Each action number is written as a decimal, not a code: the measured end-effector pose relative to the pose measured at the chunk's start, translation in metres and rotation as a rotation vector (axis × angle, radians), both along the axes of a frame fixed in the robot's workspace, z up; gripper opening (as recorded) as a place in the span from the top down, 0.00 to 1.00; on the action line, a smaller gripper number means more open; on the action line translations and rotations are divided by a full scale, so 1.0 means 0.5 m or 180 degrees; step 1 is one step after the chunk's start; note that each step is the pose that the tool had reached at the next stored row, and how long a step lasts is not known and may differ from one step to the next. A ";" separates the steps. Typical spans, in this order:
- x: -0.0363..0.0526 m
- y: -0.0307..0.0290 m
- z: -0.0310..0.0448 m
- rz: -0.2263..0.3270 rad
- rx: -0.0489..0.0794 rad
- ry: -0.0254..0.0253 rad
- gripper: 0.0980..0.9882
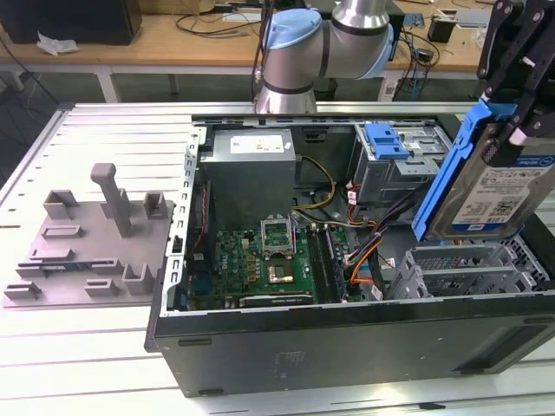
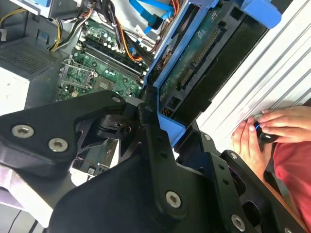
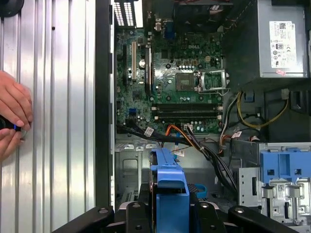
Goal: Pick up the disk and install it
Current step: 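Insert the disk into the insertion slot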
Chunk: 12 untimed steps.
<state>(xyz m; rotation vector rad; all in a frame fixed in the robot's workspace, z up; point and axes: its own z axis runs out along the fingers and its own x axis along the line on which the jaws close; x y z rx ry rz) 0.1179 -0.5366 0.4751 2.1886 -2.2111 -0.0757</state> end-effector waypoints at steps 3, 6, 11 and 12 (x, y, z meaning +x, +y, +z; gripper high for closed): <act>0.004 0.000 -0.003 0.0000 0.0000 0.0000 0.70; 0.007 0.000 -0.005 0.0000 0.0000 0.0000 0.70; 0.008 0.000 -0.005 0.0000 0.0000 0.0000 0.70; 0.008 0.000 -0.005 0.0000 0.0000 0.0000 0.70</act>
